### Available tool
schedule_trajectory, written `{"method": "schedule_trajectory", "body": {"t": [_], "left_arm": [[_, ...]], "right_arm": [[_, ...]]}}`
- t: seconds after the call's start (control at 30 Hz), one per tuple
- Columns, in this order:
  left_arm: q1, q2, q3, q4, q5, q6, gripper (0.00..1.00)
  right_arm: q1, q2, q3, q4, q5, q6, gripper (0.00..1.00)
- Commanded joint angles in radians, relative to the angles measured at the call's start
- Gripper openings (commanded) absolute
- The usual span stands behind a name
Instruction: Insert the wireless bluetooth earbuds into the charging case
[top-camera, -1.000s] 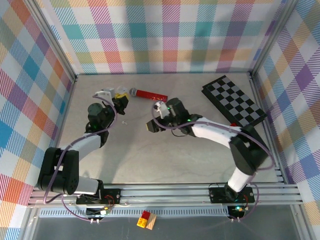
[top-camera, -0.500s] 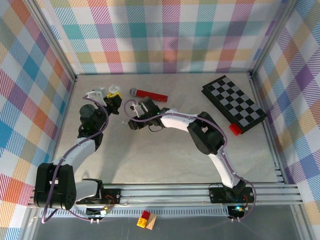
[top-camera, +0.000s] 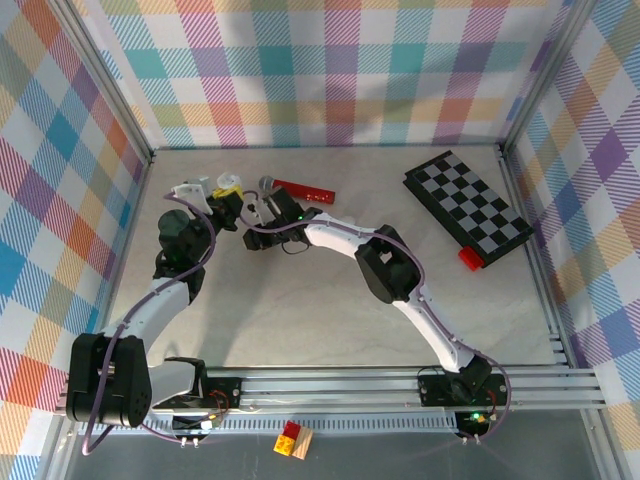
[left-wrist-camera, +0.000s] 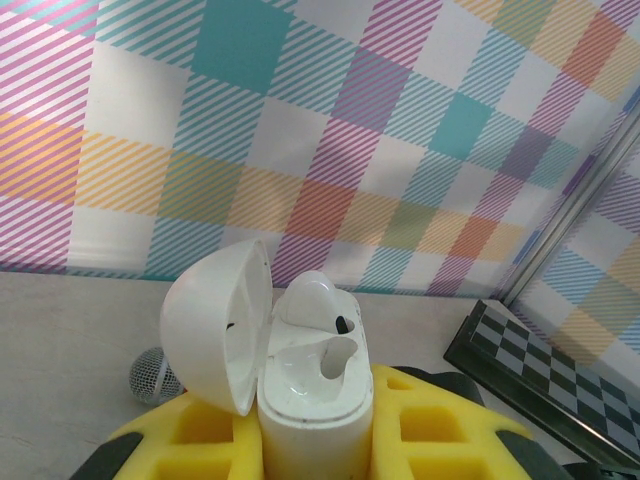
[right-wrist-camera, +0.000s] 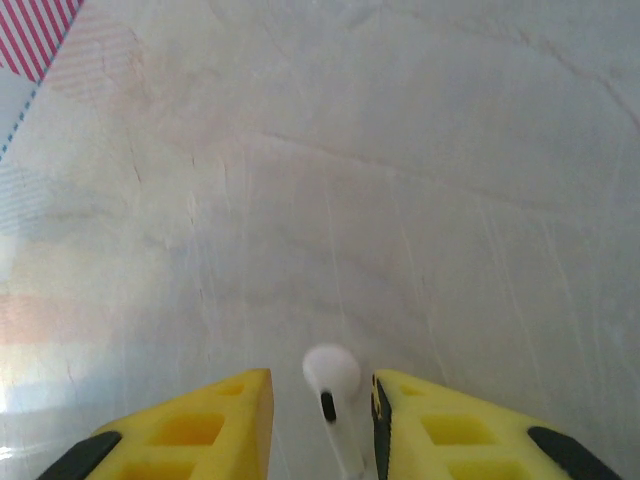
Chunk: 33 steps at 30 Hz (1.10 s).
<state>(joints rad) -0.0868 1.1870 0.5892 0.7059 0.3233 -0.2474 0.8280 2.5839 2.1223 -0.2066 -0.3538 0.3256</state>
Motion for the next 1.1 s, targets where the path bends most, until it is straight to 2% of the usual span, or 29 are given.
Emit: {"method": "schedule_trajectory", "body": {"t": [0.0,0.3,0.43,0.9,1.07], "left_arm": [[0.010,-0.027,-0.011,0.000,0.020,-0.013,0.12],[0.009,-0.034,-0.011,-0.009,0.026,-0.012,0.12],[0.010,-0.027,-0.011,-0.008,0.031,-0.009,0.12],[0.010,-0.068,-0.009,-0.050,0.003,0.014,0.13],[0.010,-0.083,-0.009,-0.064,-0.012,0.023,0.13]], "right_arm": [[0.001,0.053,0.058,-0.064,-0.034,0.007,0.31],[0.008,0.047,0.056,-0.110,-0.057,-0.054,0.28],[0.026,0.009,0.031,-0.146,0.019,-0.138,0.27],[0.027,0.024,0.043,-0.165,0.078,-0.145,0.14],[0.026,-0.029,-0.026,-0.115,0.076,-0.126,0.11]]}}
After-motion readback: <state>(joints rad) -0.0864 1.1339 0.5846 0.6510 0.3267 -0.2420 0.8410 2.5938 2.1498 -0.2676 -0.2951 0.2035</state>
